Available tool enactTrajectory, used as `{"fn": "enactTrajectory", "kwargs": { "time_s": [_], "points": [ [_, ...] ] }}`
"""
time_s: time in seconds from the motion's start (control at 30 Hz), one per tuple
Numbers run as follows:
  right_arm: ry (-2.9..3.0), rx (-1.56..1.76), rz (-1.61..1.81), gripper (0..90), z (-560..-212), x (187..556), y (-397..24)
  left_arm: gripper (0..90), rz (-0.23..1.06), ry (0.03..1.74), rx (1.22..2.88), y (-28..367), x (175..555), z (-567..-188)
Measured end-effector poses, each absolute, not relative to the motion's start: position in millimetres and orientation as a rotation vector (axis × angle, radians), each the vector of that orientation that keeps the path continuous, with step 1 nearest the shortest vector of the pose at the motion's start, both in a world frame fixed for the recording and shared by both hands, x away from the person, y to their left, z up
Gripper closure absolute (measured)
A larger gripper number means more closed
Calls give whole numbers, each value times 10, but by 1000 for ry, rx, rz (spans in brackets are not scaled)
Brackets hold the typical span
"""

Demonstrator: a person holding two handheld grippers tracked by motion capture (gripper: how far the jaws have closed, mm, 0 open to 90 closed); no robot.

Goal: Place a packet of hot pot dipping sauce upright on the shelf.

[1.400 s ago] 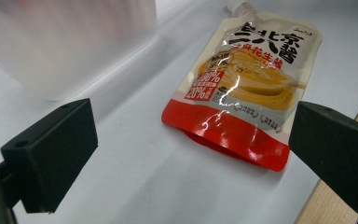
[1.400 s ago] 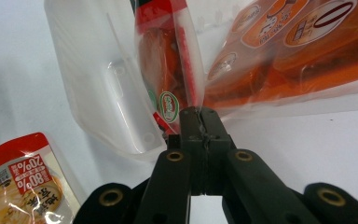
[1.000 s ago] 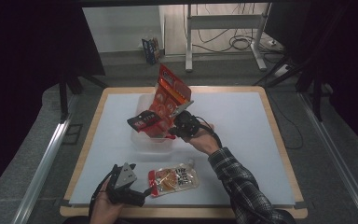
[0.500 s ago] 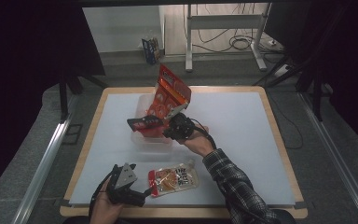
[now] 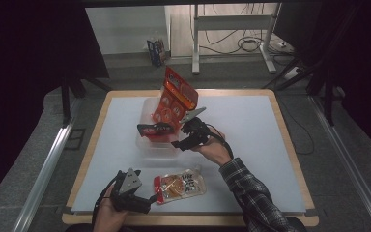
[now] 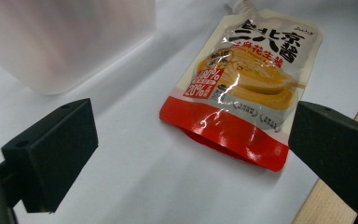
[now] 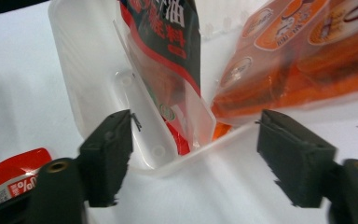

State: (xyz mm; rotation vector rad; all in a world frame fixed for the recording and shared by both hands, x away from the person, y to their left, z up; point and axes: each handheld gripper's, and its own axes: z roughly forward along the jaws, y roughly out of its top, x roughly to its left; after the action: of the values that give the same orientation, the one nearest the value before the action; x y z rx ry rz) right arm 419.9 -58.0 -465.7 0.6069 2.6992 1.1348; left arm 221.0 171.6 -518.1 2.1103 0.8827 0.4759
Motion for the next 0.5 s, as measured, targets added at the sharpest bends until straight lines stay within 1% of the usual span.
{"fn": "enactTrajectory", "kwargs": {
  "time_s": [0.03,0.07,0.13,0.17,0.33,0.5],
  "points": [
    [2699,607,1135,246,-4657,4199,-580,14,473,884,2109,1717,2210,-5180],
    [2699,616,1150,228,-4656,4192,-601,14,470,886,2108,1718,2211,-5180],
    [2698,626,1182,170,-4657,4164,-667,16,468,888,2109,1717,2212,-5179],
    [2698,626,1182,170,-4657,4164,-667,16,467,888,2110,1716,2212,-5179],
    [2700,613,1189,95,-4657,4085,-729,18,458,889,2118,1710,2211,-5177],
    [2678,612,1207,55,-4635,3991,-771,19,448,891,2113,1710,2208,-5170]
  ]
}}
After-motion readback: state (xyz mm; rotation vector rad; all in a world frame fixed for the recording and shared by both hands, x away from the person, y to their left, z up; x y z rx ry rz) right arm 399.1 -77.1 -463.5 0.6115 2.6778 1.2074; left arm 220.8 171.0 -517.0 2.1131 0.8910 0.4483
